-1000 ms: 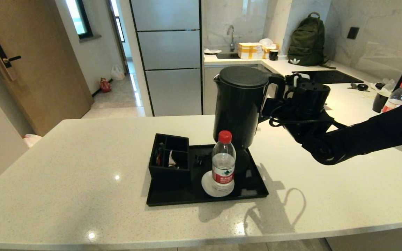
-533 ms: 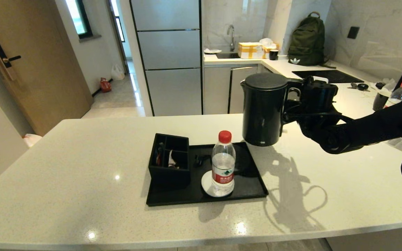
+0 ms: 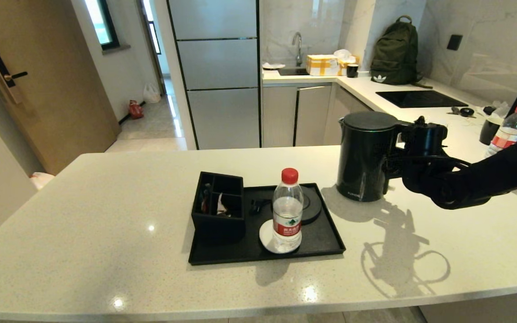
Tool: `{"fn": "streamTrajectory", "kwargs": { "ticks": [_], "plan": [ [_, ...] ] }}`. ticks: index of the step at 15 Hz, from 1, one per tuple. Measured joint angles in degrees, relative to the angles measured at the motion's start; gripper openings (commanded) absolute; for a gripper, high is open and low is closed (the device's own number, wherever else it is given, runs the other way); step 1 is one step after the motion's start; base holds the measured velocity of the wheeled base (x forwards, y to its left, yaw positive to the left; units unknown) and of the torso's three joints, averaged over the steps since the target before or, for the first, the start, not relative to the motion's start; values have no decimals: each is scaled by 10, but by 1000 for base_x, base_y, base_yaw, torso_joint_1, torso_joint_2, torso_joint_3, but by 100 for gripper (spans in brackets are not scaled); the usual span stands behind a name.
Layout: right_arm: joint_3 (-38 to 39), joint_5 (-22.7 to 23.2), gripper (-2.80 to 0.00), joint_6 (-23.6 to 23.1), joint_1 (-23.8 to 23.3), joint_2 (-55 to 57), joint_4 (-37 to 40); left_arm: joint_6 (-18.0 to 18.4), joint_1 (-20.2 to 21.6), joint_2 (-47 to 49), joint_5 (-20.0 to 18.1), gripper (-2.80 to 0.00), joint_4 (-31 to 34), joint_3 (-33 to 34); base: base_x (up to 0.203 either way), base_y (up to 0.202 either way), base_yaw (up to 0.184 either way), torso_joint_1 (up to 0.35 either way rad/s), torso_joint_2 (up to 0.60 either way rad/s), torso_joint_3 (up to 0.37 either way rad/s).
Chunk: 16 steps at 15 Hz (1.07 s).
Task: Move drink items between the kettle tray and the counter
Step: Place it on the right
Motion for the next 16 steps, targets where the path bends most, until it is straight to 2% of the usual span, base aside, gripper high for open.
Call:
{"fn": "streamTrajectory", "kwargs": {
  "ticks": [5, 16],
  "plan": [
    [15, 0, -280, 2, -28, -3, 1, 0, 0, 0, 0, -280, 0, 0, 0, 0, 0, 0, 0, 0],
    [14, 0, -280, 1, -38, 17, -1, 0, 0, 0, 0, -280, 0, 0, 0, 0, 0, 0, 0, 0]
  ]
}}
